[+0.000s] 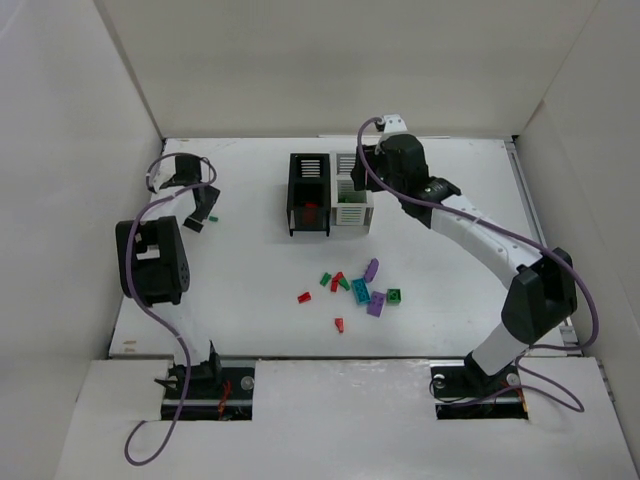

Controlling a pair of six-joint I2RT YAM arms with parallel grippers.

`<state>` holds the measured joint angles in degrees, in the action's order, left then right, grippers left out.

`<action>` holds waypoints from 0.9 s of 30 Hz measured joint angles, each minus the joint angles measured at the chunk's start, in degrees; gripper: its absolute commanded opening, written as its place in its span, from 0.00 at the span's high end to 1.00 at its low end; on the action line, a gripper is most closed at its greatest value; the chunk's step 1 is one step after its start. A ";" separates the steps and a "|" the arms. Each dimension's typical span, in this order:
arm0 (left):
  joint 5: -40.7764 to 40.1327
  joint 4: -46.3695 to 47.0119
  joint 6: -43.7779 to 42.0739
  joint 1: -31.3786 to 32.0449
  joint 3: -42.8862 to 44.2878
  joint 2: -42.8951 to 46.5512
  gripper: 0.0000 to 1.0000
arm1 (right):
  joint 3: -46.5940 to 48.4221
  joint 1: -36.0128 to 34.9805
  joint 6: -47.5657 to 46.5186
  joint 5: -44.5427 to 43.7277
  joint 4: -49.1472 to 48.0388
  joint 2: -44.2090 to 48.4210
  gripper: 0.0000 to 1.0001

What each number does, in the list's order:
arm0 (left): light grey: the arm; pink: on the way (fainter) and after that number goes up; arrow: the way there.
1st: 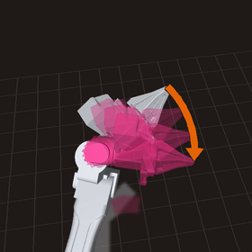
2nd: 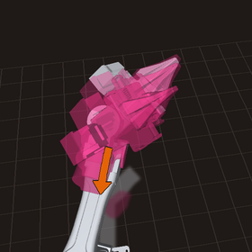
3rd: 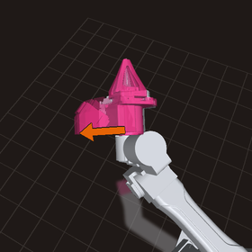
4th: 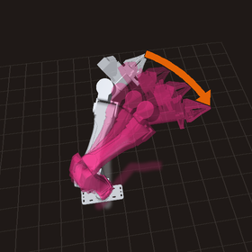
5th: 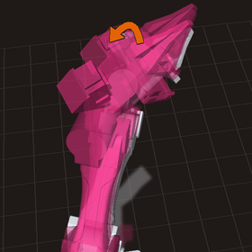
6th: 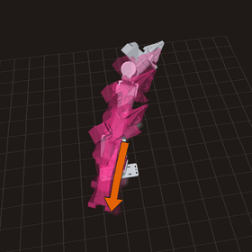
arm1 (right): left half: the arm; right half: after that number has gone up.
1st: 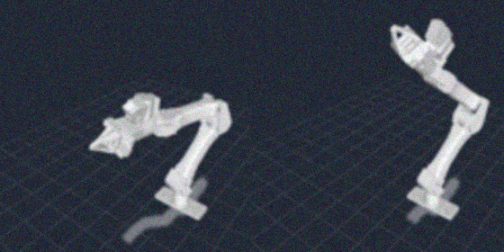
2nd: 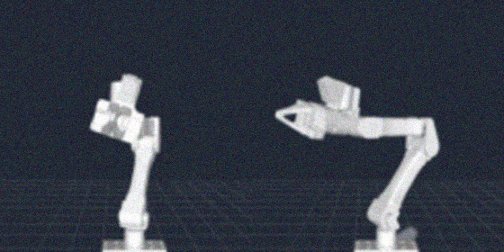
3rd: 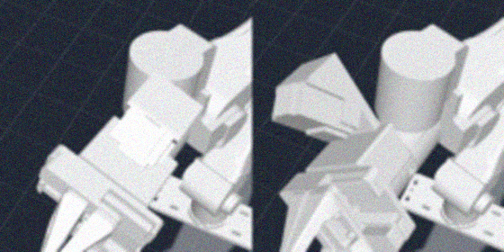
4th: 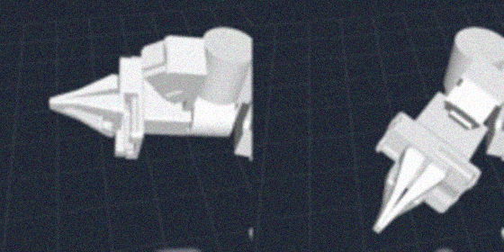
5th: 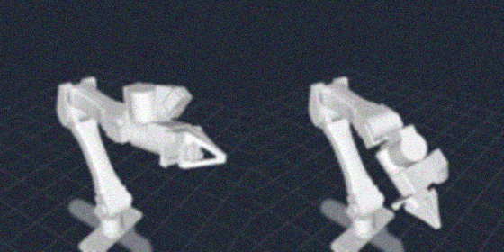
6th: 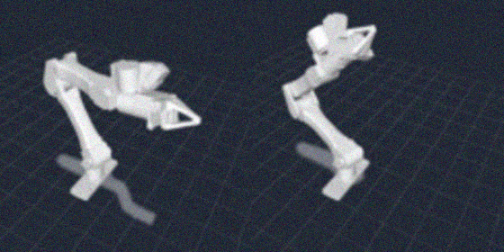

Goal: Sort the legos into containers by color

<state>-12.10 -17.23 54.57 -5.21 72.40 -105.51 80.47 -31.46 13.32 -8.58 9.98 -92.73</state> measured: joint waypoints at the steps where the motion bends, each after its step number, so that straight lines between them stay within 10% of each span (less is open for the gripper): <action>1: 0.04 -0.11 0.13 -0.20 1.25 -1.22 0.35 | -0.35 0.20 0.09 0.02 0.07 0.00 0.35; 27: -2.60 -13.75 1.07 0.72 20.33 -16.48 0.56 | -0.59 3.87 1.97 1.84 -0.15 -0.63 0.36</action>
<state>-14.70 -30.98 55.64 -4.49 92.73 -121.99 79.88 -27.59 15.29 -6.74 9.82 -93.36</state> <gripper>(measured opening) 0.439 0.642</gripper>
